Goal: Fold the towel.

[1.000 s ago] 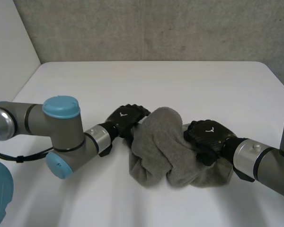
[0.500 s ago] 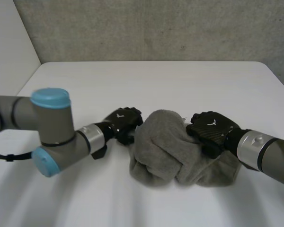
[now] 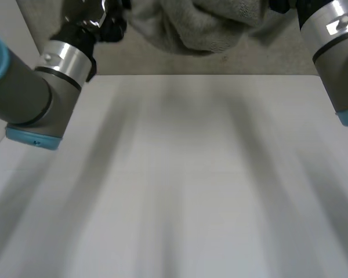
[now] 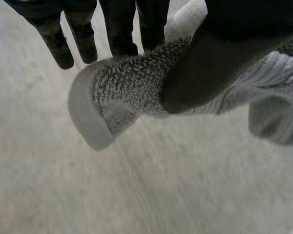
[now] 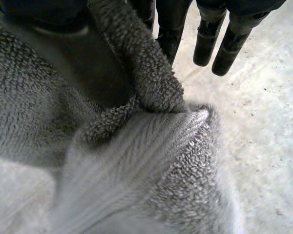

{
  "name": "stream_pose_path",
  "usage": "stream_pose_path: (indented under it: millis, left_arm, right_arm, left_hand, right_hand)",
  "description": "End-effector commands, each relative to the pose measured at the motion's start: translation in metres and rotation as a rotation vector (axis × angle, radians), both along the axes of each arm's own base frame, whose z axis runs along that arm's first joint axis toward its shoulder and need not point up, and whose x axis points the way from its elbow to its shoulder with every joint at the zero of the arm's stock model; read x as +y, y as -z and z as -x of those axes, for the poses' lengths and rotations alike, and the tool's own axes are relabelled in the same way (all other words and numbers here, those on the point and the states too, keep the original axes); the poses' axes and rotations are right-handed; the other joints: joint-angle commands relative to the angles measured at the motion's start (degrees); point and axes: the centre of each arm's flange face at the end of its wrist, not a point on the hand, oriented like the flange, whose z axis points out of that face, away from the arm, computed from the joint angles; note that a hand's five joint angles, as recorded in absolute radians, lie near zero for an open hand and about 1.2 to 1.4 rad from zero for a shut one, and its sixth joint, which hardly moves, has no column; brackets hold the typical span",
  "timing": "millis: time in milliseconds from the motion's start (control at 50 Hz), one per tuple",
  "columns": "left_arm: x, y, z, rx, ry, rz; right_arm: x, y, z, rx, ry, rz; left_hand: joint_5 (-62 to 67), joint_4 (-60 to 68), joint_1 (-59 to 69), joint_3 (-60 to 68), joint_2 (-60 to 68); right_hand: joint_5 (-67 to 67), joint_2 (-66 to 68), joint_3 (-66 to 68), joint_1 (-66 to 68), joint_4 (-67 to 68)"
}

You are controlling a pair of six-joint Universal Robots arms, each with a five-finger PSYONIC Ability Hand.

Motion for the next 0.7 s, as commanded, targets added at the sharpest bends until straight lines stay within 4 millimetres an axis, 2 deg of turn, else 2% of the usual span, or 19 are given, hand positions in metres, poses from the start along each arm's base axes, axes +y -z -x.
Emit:
stream_pose_path:
  millis: [20, 40, 60, 80, 100, 120, 140, 160, 180, 200, 220, 240, 260, 300, 380, 440, 480, 600, 700]
  left_arm:
    - [0.007, 0.024, -0.012, 0.006, 0.008, -0.044]
    - [0.006, 0.043, -0.018, -0.018, -0.005, -0.096]
    - [0.006, 0.063, -0.024, -0.046, -0.01, -0.149]
    - [0.006, 0.063, -0.024, -0.046, -0.01, -0.149]
    - [0.009, 0.085, -0.03, -0.075, -0.008, -0.21]
    - [0.015, 0.109, -0.033, -0.109, 0.008, -0.274]
    - [0.015, 0.109, -0.033, -0.11, 0.009, -0.274]
    - [0.021, 0.133, -0.035, -0.146, 0.027, -0.341]
    - [0.021, 0.134, -0.035, -0.146, 0.028, -0.342]
    - [0.027, 0.154, -0.039, -0.181, 0.039, -0.396]
    - [0.033, 0.169, -0.043, -0.217, 0.045, -0.445]
    - [0.033, 0.17, -0.043, -0.217, 0.045, -0.445]
    - [0.039, 0.181, -0.049, -0.258, 0.04, -0.482]
    - [0.042, 0.188, -0.055, -0.3, 0.024, -0.506]
    - [0.038, 0.196, -0.074, -0.408, -0.039, -0.541]
    - [0.032, 0.19, -0.081, -0.445, -0.072, -0.53]
    - [0.029, 0.182, -0.082, -0.443, -0.078, -0.516]
    - [0.028, 0.156, -0.079, -0.432, -0.08, -0.474]
    - [0.032, 0.148, -0.072, -0.43, -0.061, -0.449]
  right_arm:
    - [0.018, 0.072, 0.009, 0.095, -0.023, -0.192]
    - [0.024, 0.094, 0.011, 0.129, -0.036, -0.245]
    - [0.024, 0.094, 0.011, 0.13, -0.036, -0.246]
    - [0.032, 0.116, 0.011, 0.171, -0.057, -0.291]
    - [0.041, 0.138, 0.012, 0.215, -0.08, -0.329]
    - [0.041, 0.138, 0.012, 0.215, -0.08, -0.33]
    - [0.051, 0.159, 0.012, 0.259, -0.108, -0.36]
    - [0.052, 0.159, 0.012, 0.26, -0.109, -0.36]
    - [0.06, 0.178, 0.014, 0.298, -0.116, -0.388]
    - [0.067, 0.198, 0.018, 0.34, -0.117, -0.424]
    - [0.068, 0.198, 0.018, 0.34, -0.117, -0.425]
    - [0.075, 0.219, 0.022, 0.384, -0.116, -0.466]
    - [0.079, 0.234, 0.026, 0.427, -0.108, -0.498]
    - [0.079, 0.241, 0.03, 0.457, -0.091, -0.506]
    - [0.078, 0.242, 0.035, 0.487, -0.068, -0.501]
    - [0.076, 0.23, 0.037, 0.483, -0.058, -0.496]
    - [0.08, 0.215, 0.038, 0.475, -0.063, -0.501]
    - [0.086, 0.205, 0.036, 0.443, -0.08, -0.537]
    - [0.082, 0.188, 0.04, 0.328, -0.072, -0.575]
  left_hand:
    - [5.2, -3.2, 7.1, -2.4, 6.5]
    - [5.2, -3.2, 7.1, -2.4, 6.5]
    - [5.2, -3.2, 7.1, -2.4, 6.5]
    - [5.2, -3.2, 7.1, -2.4, 6.5]
    - [5.2, -3.2, 7.1, -2.4, 6.5]
    - [5.2, -3.2, 7.1, -2.4, 6.5]
    - [5.2, -3.2, 7.1, -2.4, 6.5]
    - [5.2, -3.2, 7.1, -2.4, 6.5]
    - [5.2, -3.2, 7.1, -2.4, 6.5]
    - [-8.3, -3.2, -6.4, -2.4, -7.0]
    - [-34.6, -3.2, -32.7, -2.4, -33.3]
    - [-34.8, -3.2, -32.9, -2.4, -33.5]
    - [-56.5, -3.2, -54.6, -2.4, -55.2]
    - [-62.9, -3.2, -61.0, -2.4, -61.6]
    - [-62.9, -3.2, -61.0, -2.4, -61.6]
    - [-62.9, -3.2, -61.0, -2.4, -61.6]
    - [-62.9, -3.2, -61.0, -2.4, -61.6]
    - [-63.1, -3.2, -61.2, -2.4, -61.8]
    - [-61.4, -3.2, -59.5, -2.4, -60.1]
  right_hand:
    - [6.3, 9.3, -2.9, 8.1, -4.4]
    - [6.3, 9.3, -2.9, 8.1, -4.4]
    - [6.3, 9.3, -2.9, 8.1, -4.4]
    - [6.3, 9.3, -2.9, 8.1, -4.4]
    - [6.3, 9.3, -2.9, 8.1, -4.4]
    - [6.3, 9.3, -2.9, 8.1, -4.4]
    - [6.3, 9.3, -2.9, 8.1, -4.4]
    - [6.3, 9.3, -2.9, 8.1, -4.4]
    - [-7.2, -4.1, -2.9, -5.4, -4.4]
    - [-33.3, -30.2, -2.9, -31.5, -4.4]
    - [-33.5, -30.5, -2.9, -31.7, -4.4]
    - [-54.2, -51.1, -2.9, -52.4, -4.4]
    - [-59.7, -56.7, -2.9, -57.9, -4.4]
    - [-62.0, -58.9, -2.9, -60.2, -4.4]
    - [-63.7, -60.7, -2.9, -61.9, -4.4]
    - [-63.7, -60.7, -2.9, -61.9, -4.4]
    - [-63.7, -60.7, -2.9, -61.9, -4.4]
    - [-63.7, -60.7, -2.9, -61.9, -4.4]
    - [-63.7, -60.6, -2.9, -61.9, -4.4]
